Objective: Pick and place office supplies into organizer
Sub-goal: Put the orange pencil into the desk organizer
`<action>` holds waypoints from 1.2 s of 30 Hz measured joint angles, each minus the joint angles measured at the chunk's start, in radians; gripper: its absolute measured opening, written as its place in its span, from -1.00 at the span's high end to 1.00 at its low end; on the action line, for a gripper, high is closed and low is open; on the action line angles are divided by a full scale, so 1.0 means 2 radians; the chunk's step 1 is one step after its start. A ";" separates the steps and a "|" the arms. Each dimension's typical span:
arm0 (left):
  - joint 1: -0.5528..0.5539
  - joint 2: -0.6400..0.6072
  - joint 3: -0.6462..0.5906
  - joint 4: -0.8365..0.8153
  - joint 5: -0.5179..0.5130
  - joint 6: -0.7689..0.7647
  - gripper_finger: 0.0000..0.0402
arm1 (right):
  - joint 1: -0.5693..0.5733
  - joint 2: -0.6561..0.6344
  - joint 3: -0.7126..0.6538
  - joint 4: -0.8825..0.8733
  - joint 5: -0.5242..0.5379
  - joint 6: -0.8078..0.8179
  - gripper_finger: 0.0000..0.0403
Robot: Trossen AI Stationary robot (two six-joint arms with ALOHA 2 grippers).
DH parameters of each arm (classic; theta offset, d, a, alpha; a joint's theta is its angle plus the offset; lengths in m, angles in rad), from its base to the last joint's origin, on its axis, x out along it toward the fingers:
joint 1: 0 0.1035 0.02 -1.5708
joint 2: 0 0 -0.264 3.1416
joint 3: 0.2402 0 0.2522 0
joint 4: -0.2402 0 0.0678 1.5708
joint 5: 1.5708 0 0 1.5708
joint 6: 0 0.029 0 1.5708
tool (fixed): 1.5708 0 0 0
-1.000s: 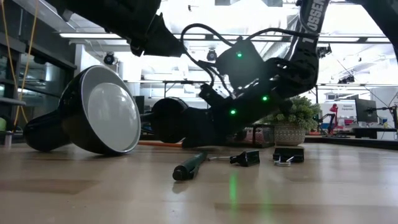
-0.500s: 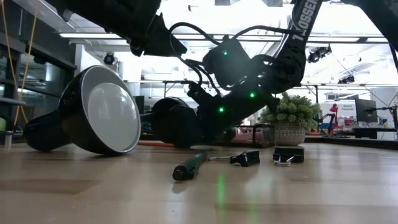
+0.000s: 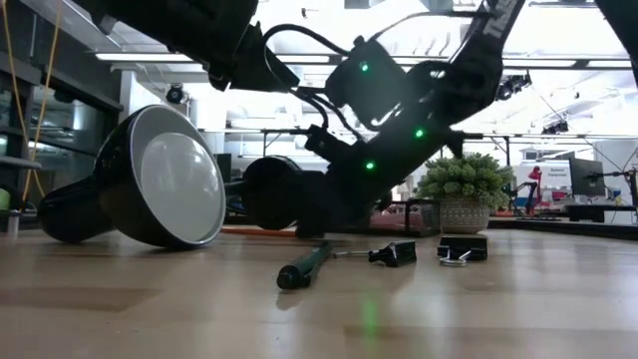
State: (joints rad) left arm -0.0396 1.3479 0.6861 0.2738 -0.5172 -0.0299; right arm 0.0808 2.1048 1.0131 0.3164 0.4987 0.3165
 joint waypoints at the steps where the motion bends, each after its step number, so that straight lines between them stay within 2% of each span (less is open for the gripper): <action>1: 0.000 0.000 0.000 0.000 0.000 0.000 0.08 | 0.005 -0.007 0.000 -0.017 0.006 0.000 0.95; 9: 0.000 0.000 0.000 0.000 0.000 0.000 0.08 | 0.046 -0.058 -0.004 -0.146 0.066 0.023 0.97; 19: 0.000 0.000 0.000 0.000 -0.005 0.000 0.08 | 0.094 -0.132 -0.002 -0.242 0.153 0.066 0.98; 25: 0.000 0.000 0.000 0.001 -0.005 -0.001 0.08 | 0.114 -0.179 -0.005 -0.298 0.177 0.099 0.99; 32: 0.000 0.000 0.000 0.001 -0.005 -0.005 0.08 | 0.120 -0.213 -0.086 -0.289 0.181 0.176 0.99; 36: 0.000 0.000 0.000 0.000 -0.005 -0.005 0.08 | 0.122 -0.224 -0.168 -0.185 0.176 0.211 1.00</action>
State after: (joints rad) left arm -0.0398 1.3479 0.6861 0.2742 -0.5282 -0.0390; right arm 0.3245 1.6570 0.6771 -0.0542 0.8512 0.7382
